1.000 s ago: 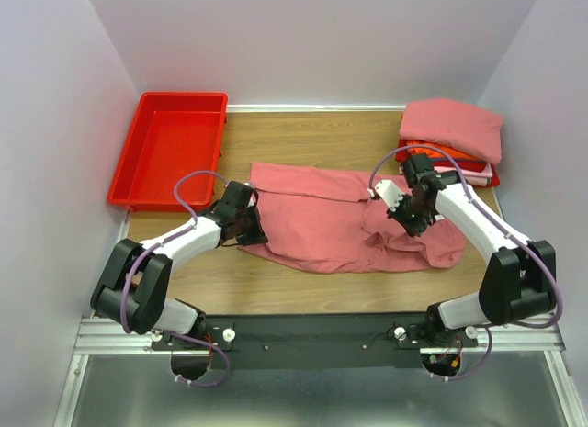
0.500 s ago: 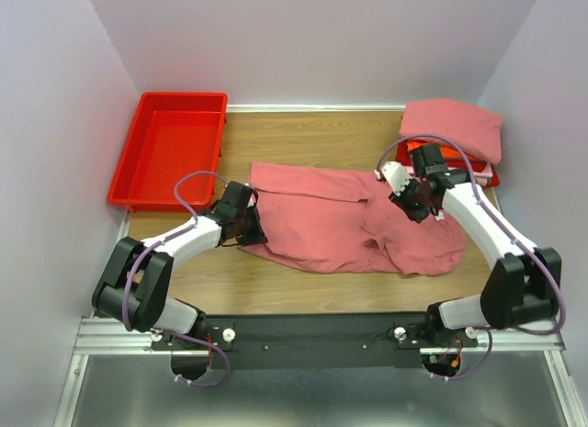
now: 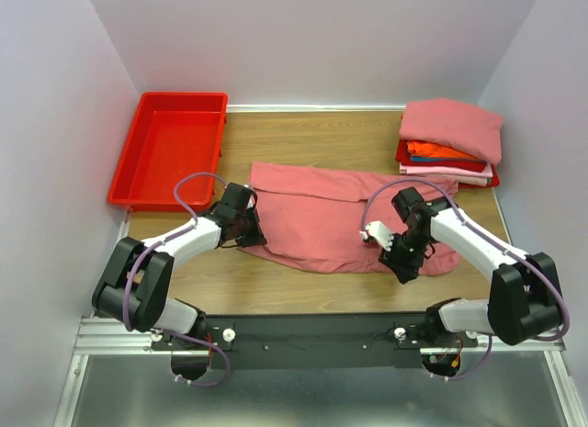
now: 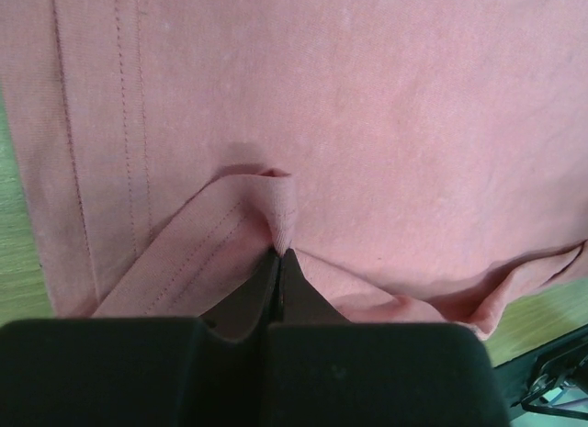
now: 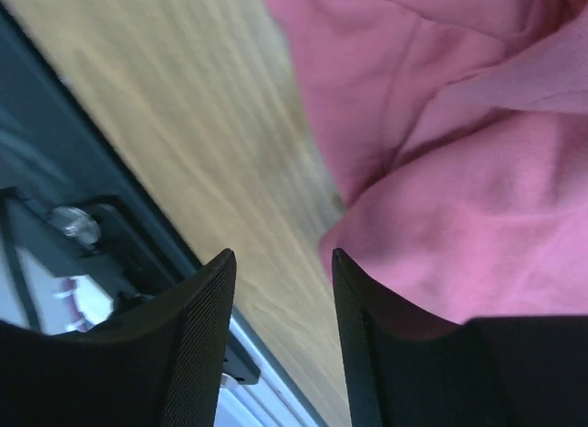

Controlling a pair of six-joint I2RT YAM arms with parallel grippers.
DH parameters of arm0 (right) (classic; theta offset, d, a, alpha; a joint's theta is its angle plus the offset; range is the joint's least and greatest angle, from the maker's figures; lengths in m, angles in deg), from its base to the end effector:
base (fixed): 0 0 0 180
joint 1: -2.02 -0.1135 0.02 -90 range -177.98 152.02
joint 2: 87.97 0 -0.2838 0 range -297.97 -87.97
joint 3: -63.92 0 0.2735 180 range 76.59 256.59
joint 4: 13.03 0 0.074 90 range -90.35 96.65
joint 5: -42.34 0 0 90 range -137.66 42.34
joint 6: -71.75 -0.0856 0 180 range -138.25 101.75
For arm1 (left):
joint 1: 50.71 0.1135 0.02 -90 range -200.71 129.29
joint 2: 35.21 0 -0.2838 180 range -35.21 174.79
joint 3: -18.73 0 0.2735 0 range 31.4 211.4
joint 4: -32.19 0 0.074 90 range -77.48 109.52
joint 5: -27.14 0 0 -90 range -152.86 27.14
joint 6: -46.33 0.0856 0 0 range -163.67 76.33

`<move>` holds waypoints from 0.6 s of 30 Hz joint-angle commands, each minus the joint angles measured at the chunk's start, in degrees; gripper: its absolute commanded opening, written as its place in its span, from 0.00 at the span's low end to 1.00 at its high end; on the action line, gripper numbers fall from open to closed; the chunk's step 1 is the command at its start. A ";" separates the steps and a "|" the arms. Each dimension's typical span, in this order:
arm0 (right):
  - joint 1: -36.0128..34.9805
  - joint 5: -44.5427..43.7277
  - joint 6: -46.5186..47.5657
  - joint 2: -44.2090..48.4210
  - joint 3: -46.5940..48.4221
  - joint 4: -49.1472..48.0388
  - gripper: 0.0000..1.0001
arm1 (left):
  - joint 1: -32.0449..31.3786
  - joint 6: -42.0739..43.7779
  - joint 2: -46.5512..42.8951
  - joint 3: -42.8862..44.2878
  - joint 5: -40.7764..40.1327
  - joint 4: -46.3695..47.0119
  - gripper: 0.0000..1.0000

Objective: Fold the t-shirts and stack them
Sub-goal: Fold the tshirt

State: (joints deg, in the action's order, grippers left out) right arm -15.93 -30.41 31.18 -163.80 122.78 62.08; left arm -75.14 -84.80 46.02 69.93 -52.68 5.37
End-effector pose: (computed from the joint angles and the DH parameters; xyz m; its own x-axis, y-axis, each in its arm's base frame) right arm 0.1886 0.0878 0.1532 -0.4025 -0.8930 -0.2015 -0.9069 0.3591 0.2203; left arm 0.2669 -0.1379 0.1246 -0.8998 -0.3023 -0.3146 -0.1285 0.8726 -0.4711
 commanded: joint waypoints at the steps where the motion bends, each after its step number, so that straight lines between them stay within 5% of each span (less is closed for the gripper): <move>1: -1.91 -7.67 -5.39 1.04 -1.81 -6.53 0.54 | 0.34 0.78 0.15 -0.91 1.08 0.88 0.00; 14: -4.10 -13.74 -10.49 -1.51 -4.62 -14.09 0.51 | 0.34 0.78 0.42 -1.26 1.25 1.14 0.00; 18: -4.11 -14.70 -11.11 -1.86 -4.98 -14.53 0.35 | 0.34 0.87 0.25 -1.17 1.34 1.23 0.00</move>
State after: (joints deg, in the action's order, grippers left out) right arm -19.67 -42.67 21.61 -165.25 118.39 49.62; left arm -75.14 -84.80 46.02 69.40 -52.68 5.80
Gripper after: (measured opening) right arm 0.437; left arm 0.006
